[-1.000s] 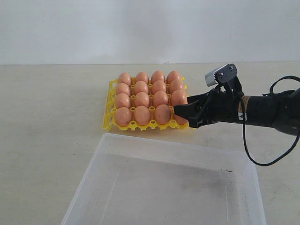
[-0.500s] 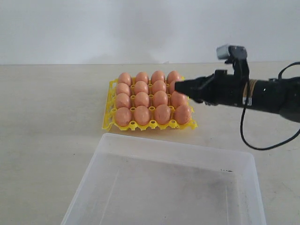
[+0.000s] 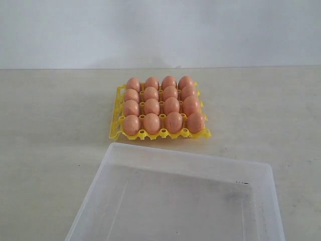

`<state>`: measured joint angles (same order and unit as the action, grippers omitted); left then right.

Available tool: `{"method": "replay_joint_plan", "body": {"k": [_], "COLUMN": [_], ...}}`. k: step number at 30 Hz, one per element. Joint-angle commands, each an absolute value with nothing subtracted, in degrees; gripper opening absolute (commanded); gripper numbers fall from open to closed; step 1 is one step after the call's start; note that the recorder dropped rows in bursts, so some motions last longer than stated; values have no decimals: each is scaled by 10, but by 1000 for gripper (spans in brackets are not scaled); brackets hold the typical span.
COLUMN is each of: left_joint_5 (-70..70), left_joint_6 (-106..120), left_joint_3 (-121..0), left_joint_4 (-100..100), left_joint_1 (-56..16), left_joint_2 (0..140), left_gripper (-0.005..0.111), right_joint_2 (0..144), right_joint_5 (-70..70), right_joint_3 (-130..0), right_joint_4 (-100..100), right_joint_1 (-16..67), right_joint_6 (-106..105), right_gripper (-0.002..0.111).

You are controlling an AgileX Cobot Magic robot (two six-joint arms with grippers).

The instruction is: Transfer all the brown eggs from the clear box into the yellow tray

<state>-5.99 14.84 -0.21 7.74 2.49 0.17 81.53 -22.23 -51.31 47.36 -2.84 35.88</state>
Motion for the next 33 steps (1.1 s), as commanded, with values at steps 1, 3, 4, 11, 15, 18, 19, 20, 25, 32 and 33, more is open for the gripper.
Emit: {"method": "replay_joint_plan", "body": {"k": [1,3,4,11,15,18,19,20,25,32,33], "left_joint_5": [-58,-59,-59,-58,-58,-58,-58,-58,-59,-59,-59], "left_joint_6": [150,150,150,150,150,150,150,150,150,150,150], "left_joint_3": [0,0,0,0,0,0,0,0,0,0,0], "left_joint_4": [79,79,79,79,79,79,79,79,79,79,79], "left_joint_1": [21,21,21,21,21,21,21,21,21,21,21], "left_joint_2": [0,0,0,0,0,0,0,0,0,0,0], "left_gripper": [4,4,4,4,4,4,4,4,4,4,4], "right_joint_2": [639,530,473,272,228,225,227,227,225,225,225], "right_joint_5": [-208,-112,-23,259,184,237,270,301,509,541,506], "right_joint_3": [-514,-514,-514,-447,-352,-296,-284,-276,-272,-273,-273], "right_joint_4": [-161,-366,-447,-253,114,312,346,360,361,308,299], "right_joint_1": [-26,-11,-2,27,72,113,125,133,147,147,147], "right_joint_6": [272,310,309,211,-52,-253,-291,-302,-191,-102,-116], "right_gripper": [0,0,0,0,0,0,0,0,0,0,0]}}
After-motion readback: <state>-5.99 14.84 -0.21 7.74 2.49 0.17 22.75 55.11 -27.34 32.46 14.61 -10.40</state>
